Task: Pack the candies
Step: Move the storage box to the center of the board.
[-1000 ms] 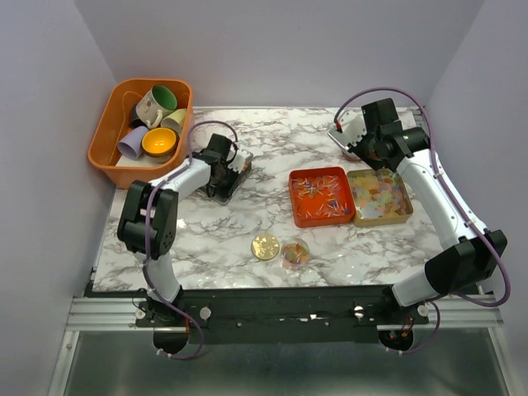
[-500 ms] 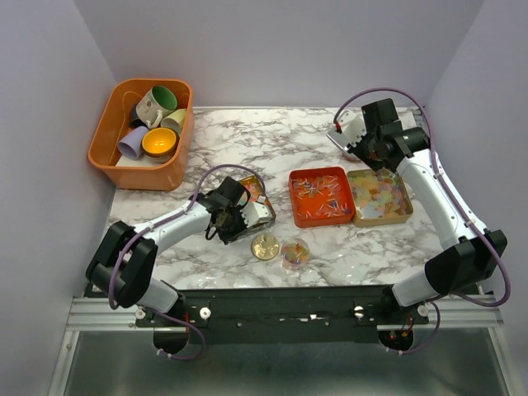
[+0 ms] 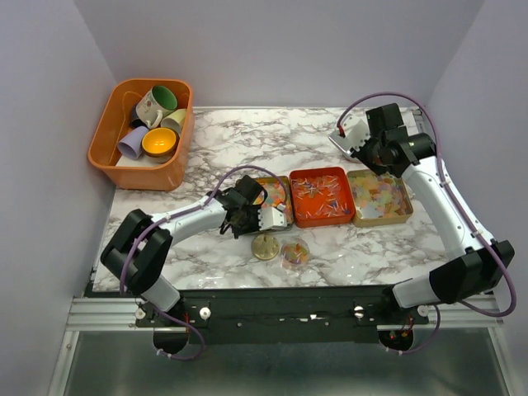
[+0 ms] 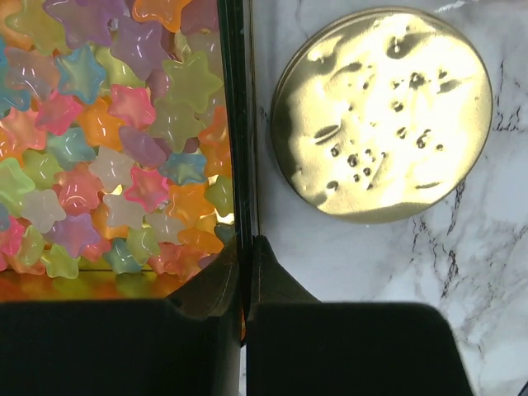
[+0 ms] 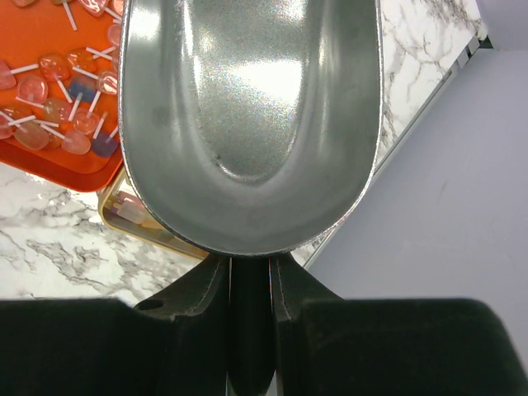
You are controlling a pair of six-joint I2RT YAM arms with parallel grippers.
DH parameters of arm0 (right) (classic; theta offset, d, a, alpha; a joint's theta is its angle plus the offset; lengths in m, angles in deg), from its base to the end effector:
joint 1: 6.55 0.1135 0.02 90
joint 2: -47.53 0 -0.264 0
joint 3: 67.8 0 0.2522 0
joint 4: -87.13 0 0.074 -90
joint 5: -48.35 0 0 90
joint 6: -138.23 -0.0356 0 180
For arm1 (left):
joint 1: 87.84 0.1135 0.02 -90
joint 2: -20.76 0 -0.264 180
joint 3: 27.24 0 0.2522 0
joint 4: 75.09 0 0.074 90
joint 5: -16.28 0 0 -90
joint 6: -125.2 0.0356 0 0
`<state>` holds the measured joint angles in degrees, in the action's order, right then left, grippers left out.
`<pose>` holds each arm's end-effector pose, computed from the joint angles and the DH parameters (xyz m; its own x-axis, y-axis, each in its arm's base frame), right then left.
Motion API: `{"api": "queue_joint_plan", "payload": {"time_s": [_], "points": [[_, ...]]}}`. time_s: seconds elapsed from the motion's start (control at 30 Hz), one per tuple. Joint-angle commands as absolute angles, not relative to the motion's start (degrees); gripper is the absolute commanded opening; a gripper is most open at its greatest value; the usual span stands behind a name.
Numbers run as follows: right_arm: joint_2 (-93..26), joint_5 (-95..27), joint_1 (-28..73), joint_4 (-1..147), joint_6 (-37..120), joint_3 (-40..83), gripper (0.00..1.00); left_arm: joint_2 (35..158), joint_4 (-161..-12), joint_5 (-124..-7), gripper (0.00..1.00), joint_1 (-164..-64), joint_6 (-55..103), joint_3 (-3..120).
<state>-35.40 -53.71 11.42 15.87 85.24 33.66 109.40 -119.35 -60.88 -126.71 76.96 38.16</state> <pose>0.2806 0.0832 0.3690 -0.4953 -0.7795 -0.3835 -0.6005 0.6262 -0.4973 0.2185 -0.1863 0.1775 -0.0850 0.9025 -0.4222 0.9849 0.1403 0.1017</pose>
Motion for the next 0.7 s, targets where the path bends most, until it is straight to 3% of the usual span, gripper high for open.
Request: {"api": "queue_joint_plan", "payload": {"time_s": [0.0,0.53,0.57,0.6,0.67], "points": [[-32.62,-52.99,11.02,15.71,84.79,32.44,0.00,112.51,-116.54,-62.29,0.08,-128.35,80.55,40.93],[-34.38,-51.76,11.11,14.75,84.88,34.02,0.01,119.45,-118.03,-61.24,0.13,-132.05,78.71,50.06],[-34.47,-51.67,11.11,14.74,84.88,34.02,0.01,120.33,-118.47,-61.59,0.16,-132.05,78.36,50.94],[-34.38,-51.67,11.02,14.66,84.88,33.94,0.01,120.51,-118.73,-62.20,0.28,-132.05,77.14,51.38],[-34.12,-51.59,11.11,14.48,85.05,33.67,0.01,120.43,-118.74,-62.91,0.40,-131.96,75.46,51.56]]}}
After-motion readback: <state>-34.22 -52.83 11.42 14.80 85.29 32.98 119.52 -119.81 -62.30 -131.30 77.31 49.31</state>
